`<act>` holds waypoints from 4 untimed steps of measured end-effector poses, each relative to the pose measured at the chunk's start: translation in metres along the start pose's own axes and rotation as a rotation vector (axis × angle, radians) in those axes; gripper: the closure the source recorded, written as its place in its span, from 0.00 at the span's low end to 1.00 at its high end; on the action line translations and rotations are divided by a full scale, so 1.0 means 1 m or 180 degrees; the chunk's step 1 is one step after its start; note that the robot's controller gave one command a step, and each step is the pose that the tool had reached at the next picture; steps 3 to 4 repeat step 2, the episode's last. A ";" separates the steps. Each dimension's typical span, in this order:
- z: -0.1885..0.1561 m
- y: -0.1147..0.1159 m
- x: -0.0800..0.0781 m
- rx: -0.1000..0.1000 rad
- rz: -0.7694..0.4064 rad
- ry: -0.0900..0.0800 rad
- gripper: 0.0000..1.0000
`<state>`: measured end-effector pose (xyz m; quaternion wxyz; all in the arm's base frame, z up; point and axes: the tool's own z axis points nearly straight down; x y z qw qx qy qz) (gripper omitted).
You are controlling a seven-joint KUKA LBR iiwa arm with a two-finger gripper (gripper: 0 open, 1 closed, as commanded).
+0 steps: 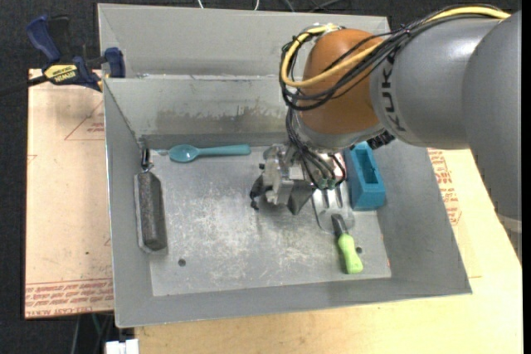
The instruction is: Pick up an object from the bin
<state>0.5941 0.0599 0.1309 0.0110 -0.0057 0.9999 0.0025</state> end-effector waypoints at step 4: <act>-0.110 -0.019 0.014 0.0004 -0.0009 0.0058 1.00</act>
Offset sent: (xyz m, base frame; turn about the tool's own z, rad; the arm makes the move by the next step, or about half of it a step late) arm -0.0211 -0.0380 0.1557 0.0422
